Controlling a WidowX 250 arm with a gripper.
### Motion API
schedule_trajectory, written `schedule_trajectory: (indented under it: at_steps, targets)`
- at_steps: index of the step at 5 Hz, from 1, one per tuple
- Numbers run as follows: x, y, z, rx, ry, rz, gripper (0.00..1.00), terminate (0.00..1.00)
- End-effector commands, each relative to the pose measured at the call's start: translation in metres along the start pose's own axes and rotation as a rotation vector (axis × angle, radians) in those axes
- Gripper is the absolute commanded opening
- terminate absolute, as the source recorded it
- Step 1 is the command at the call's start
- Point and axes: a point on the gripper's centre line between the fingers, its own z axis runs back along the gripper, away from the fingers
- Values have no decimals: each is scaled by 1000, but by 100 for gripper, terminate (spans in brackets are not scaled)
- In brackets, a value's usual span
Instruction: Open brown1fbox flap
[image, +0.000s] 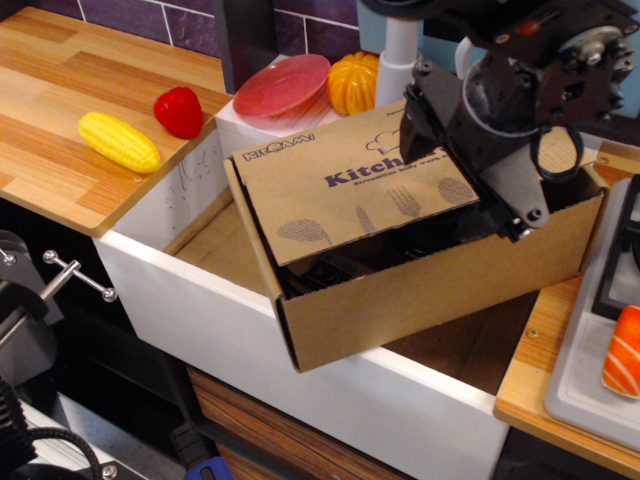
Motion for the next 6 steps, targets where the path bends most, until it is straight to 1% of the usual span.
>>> schedule_trajectory:
  at_steps: [1, 2, 3, 4, 6]
  targets:
    - [8, 29, 18, 79, -54, -53, 100, 0]
    - [10, 43, 21, 120, -63, -98, 100, 0]
    - [12, 66, 23, 132, -59, -140, 100, 0]
    - [18, 90, 26, 184, -74, -194, 100, 0]
    - [42, 133, 27, 247, -105, -273, 100, 0]
